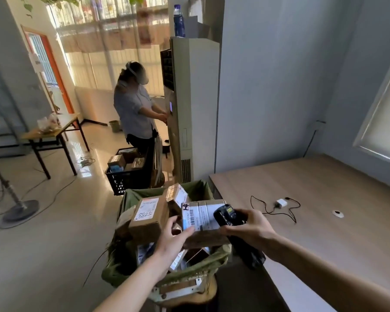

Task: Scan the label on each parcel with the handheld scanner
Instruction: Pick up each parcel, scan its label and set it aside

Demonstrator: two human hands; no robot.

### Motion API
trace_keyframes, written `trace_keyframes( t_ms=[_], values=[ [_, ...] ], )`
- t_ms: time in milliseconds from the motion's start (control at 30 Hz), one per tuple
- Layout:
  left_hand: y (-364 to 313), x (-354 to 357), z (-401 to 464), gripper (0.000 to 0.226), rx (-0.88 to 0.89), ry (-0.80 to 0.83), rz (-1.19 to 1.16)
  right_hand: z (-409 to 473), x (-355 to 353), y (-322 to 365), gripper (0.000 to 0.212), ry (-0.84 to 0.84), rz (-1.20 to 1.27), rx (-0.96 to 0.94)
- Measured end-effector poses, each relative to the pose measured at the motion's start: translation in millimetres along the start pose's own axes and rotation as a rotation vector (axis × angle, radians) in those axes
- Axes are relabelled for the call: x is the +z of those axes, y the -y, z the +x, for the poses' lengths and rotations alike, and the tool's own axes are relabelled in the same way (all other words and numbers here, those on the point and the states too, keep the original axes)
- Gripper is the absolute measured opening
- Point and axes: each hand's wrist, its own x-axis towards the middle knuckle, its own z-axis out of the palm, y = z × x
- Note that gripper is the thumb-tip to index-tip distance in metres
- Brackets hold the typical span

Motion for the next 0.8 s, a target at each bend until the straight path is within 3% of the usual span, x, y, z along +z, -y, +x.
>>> trace_keyframes(
  t_ms=[367, 467, 567, 800],
  values=[
    [73, 33, 125, 0.072, -0.233, -0.072, 0.126, 173, 42, -95, 0.049, 0.256, -0.261, 0.187],
    [76, 31, 137, 0.055, -0.239, -0.101, 0.154, 188, 53, -102, 0.04, 0.292, -0.325, 0.183],
    [71, 20, 145, 0.054, -0.235, -0.138, 0.206, 194, 56, -100, 0.04, 0.299, -0.342, 0.173],
    [51, 11, 128, 0.053, -0.105, -0.057, 0.21, 165, 38, -83, 0.056, 0.199, -0.387, 0.117]
  ],
)
